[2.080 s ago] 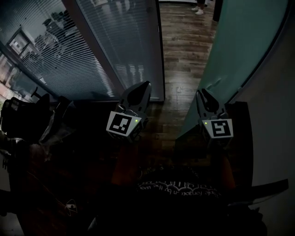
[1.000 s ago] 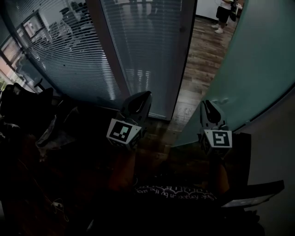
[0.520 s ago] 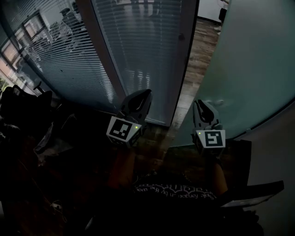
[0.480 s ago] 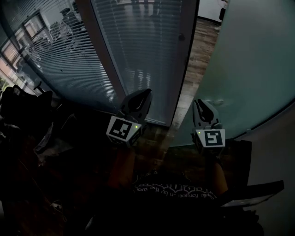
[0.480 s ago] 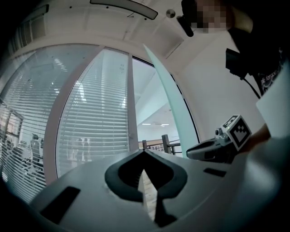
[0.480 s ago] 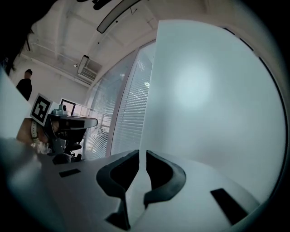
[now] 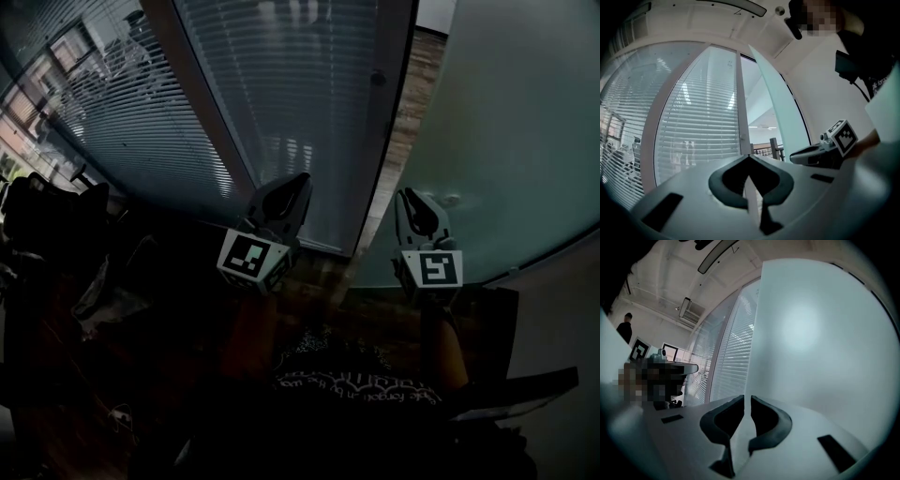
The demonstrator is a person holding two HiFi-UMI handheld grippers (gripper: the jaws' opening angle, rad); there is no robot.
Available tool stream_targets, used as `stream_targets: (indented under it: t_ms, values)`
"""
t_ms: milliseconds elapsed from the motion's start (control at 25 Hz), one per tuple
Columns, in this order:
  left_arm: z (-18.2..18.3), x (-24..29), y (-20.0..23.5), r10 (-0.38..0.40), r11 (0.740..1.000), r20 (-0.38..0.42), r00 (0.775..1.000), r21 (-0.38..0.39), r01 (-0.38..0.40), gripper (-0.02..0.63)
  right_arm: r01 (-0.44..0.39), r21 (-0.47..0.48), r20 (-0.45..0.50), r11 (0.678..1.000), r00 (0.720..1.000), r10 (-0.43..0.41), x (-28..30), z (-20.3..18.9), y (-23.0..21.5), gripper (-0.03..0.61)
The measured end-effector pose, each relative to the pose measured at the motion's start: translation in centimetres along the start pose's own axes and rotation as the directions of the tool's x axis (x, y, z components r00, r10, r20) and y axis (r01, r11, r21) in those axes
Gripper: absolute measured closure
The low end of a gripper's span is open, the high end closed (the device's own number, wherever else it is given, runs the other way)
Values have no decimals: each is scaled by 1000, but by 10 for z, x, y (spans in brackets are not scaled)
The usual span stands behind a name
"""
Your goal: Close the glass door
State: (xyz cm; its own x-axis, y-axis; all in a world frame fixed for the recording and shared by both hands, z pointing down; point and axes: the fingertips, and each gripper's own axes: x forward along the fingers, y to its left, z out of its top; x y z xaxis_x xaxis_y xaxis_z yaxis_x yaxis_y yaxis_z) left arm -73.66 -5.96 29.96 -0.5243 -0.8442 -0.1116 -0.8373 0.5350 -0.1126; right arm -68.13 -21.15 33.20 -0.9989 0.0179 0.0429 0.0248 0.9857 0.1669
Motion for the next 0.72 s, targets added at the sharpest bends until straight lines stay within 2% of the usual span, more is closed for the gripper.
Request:
stream_targets:
  t_ms: [360, 480, 720]
  values:
    - [5, 54, 41, -57, 998, 30, 998, -9, 58, 612, 56, -15, -20, 998, 998, -57, 43, 13, -21, 543]
    - [3, 67, 48, -87, 996, 27, 996, -6, 87, 612, 76, -5, -26, 997, 997, -76, 57, 8, -28, 543]
    - [-4, 87, 78, -98, 995, 25, 995, -4, 99, 612, 109, -38, -50, 993, 993, -111, 88, 4, -40, 543]
